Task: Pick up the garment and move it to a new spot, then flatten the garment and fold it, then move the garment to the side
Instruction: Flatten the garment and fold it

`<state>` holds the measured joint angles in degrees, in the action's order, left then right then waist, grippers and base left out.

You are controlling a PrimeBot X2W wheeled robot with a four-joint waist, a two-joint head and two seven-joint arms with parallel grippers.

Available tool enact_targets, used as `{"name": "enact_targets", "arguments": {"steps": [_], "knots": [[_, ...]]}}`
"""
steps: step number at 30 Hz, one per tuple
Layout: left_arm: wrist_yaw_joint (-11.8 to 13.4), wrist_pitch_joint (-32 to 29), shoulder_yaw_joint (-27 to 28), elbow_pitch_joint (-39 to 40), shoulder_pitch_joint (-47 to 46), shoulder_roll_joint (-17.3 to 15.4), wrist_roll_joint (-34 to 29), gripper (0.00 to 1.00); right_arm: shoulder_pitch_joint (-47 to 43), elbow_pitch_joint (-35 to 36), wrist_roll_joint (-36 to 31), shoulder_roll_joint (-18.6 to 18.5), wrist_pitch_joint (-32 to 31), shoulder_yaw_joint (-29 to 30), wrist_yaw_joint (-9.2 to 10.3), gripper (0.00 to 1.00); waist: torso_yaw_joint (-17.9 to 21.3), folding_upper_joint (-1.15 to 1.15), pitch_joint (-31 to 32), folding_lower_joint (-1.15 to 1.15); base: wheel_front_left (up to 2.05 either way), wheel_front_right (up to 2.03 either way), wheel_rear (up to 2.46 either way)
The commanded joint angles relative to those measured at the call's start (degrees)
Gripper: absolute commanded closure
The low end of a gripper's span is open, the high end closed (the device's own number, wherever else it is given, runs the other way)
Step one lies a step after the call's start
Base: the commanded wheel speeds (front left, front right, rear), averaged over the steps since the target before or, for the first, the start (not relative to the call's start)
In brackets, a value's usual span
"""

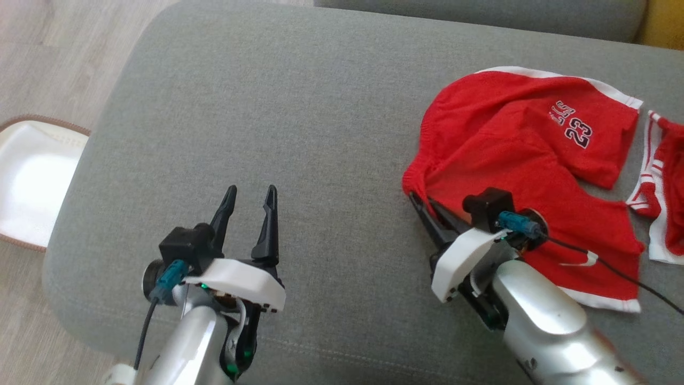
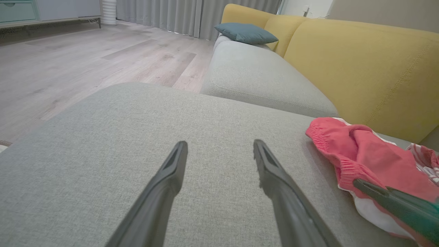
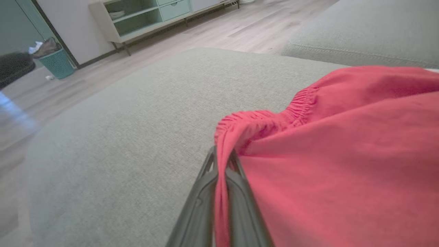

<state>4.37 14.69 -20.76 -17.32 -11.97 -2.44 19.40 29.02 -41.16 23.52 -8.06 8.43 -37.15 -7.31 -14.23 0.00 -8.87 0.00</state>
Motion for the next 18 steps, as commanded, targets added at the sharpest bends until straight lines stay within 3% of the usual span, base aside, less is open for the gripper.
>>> {"name": "enact_targets", "arguments": {"steps": [1,9,15,16,18], "knots": [[0.26,0.3,1.7,1.48,-1.65,-0.43,0.4,0.0,1.8,2.04,1.67,0.8,0.85,-1.37,-0.18,1.0,0.16,0.0,0.18,0.0,0.0,0.0,0.0],[0.18,0.3,1.74,1.4,-1.4,-0.43,0.12,0.0,2.98,6.01,12.21,-0.74,1.64,-7.35,-0.18,1.0,0.6,0.0,0.77,0.0,0.0,0.0,0.0],[0.2,0.3,1.7,1.33,-1.2,-0.43,0.16,0.0,4.21,1.87,15.95,-2.66,0.43,-7.65,-0.18,1.0,1.02,0.0,0.83,0.0,0.0,0.0,0.0],[0.22,0.3,1.67,1.37,-1.35,-0.43,0.22,0.0,4.61,0.58,15.89,-2.86,0.05,-7.67,-0.18,0.01,1.11,0.0,0.7,0.0,0.0,0.0,0.0],[0.27,0.3,1.58,1.47,-1.71,-0.43,0.33,0.0,5.53,-1.5,15.34,-3.04,-0.09,-8.06,-0.18,0.0,1.31,0.0,0.38,0.0,0.0,0.0,0.0]]}}
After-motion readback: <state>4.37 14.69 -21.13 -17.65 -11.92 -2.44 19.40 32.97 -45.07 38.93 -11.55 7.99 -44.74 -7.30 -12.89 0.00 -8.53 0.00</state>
